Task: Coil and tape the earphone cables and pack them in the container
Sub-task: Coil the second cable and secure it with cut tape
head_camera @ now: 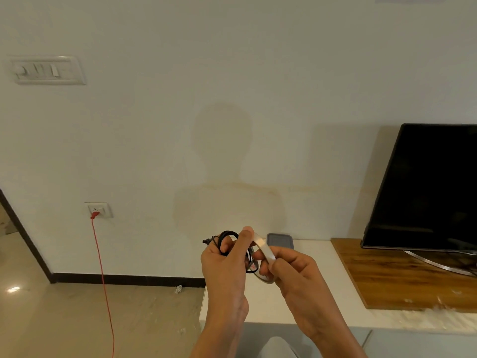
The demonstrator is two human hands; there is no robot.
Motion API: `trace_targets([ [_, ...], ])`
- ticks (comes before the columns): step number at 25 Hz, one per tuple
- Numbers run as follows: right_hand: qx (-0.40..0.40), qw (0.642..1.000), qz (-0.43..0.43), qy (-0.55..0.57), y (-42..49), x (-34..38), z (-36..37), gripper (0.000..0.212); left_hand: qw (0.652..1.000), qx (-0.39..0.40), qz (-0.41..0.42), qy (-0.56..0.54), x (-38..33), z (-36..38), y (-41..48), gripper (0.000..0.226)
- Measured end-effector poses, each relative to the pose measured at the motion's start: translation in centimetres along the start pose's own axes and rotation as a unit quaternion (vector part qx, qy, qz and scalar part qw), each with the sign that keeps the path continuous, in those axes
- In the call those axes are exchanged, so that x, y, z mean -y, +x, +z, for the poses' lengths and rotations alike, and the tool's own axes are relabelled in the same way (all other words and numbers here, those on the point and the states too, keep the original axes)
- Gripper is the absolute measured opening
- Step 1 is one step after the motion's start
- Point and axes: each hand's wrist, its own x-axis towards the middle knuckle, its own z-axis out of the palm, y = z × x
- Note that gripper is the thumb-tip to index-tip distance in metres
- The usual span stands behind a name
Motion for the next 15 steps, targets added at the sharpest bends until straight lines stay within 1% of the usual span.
trace_targets([
  [4, 0.01, 1.0, -0.004, -0.003, 0.0, -0.15, -0.19, 0.047, 1.0, -0.003, 0.002, -0.003, -0.13, -0.02, -0.17, 0.046],
  [7, 0.019, 1.0, -0.009, -0.007, 0.15, -0.3, -0.31, 0.045, 1.0, -0.002, 0.0, -0.002, -0.07, -0.12, -0.23, 0.043],
  [11, 0.003, 1.0, -0.02, -0.011, 0.07, -0.44, -0.32, 0.043, 1.0, 0.003, 0.006, -0.011, -0.07, 0.01, -0.16, 0.048],
  [15, 0.001, 1.0, -0.008, 0.009, -0.06, -0.29, -0.27, 0.043, 1.0, -0.004, 0.01, 0.001, 0.07, 0.06, -0.15, 0.046],
])
